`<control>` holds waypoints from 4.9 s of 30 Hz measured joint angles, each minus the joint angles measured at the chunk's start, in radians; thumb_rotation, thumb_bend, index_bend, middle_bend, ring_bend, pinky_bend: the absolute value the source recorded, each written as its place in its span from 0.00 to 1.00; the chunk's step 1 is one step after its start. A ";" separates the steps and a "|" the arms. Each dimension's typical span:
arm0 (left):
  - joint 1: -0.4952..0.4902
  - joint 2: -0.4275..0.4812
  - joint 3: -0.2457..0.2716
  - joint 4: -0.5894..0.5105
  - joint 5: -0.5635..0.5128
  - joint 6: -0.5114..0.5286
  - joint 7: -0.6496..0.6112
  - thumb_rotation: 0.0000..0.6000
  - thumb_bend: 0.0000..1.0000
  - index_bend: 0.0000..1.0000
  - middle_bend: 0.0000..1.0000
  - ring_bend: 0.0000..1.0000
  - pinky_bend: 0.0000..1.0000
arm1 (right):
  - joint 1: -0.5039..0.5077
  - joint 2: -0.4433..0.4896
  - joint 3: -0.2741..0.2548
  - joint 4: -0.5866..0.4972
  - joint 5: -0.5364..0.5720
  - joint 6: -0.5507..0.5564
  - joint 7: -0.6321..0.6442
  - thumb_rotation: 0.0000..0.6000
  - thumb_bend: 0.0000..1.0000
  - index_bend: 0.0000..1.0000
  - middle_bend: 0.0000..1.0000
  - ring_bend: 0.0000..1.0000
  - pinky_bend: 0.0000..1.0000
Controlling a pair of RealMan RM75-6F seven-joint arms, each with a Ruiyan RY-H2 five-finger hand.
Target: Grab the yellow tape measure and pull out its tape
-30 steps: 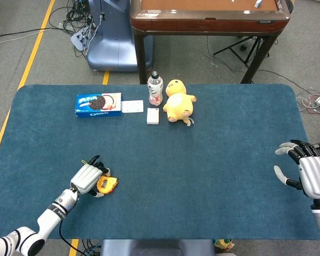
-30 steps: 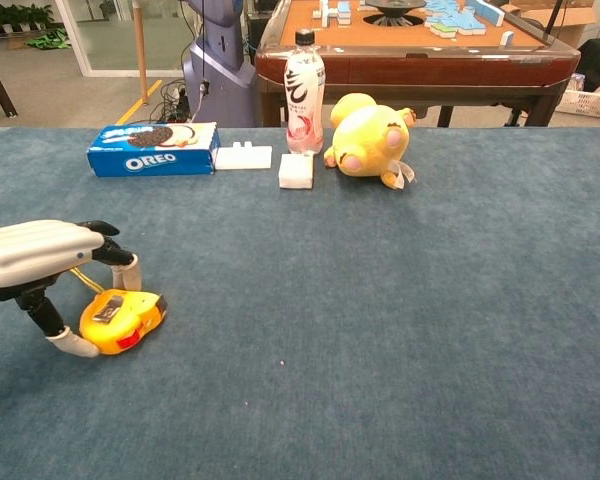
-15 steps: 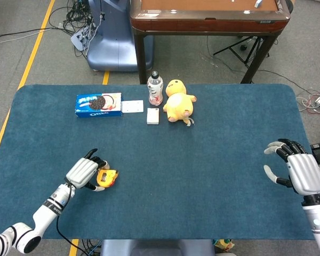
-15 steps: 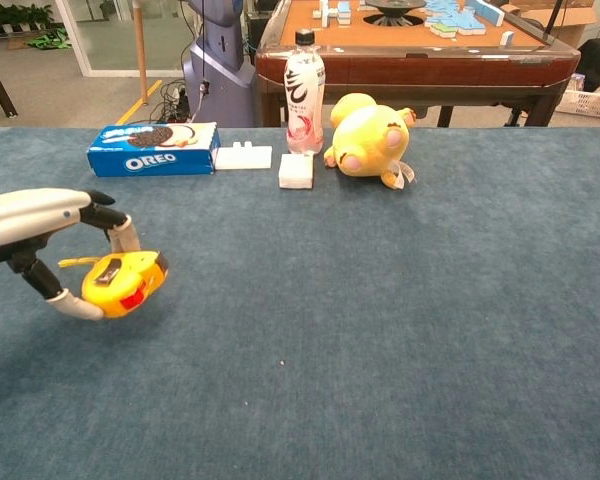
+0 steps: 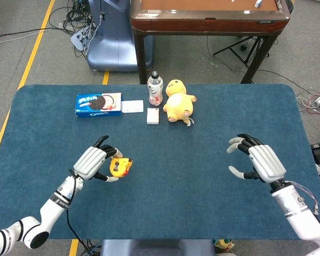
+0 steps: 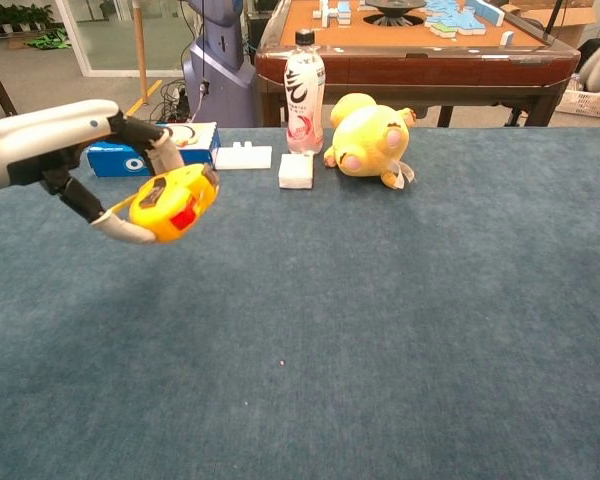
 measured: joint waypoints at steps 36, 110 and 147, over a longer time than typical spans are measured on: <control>-0.061 -0.088 -0.100 -0.172 -0.215 0.003 0.170 1.00 0.08 0.50 0.54 0.31 0.00 | 0.431 -0.350 0.104 0.055 0.441 -0.220 -0.247 1.00 0.19 0.40 0.17 0.04 0.06; -0.050 -0.060 -0.077 -0.167 -0.206 0.021 0.173 1.00 0.08 0.50 0.54 0.31 0.00 | 0.514 -0.413 0.088 0.136 0.497 -0.234 -0.170 1.00 0.28 0.55 0.22 0.04 0.06; -0.027 0.013 -0.038 -0.111 -0.180 -0.032 0.088 1.00 0.08 0.50 0.54 0.30 0.00 | 0.420 -0.276 0.077 0.064 0.422 -0.193 -0.101 1.00 0.66 0.63 0.29 0.05 0.06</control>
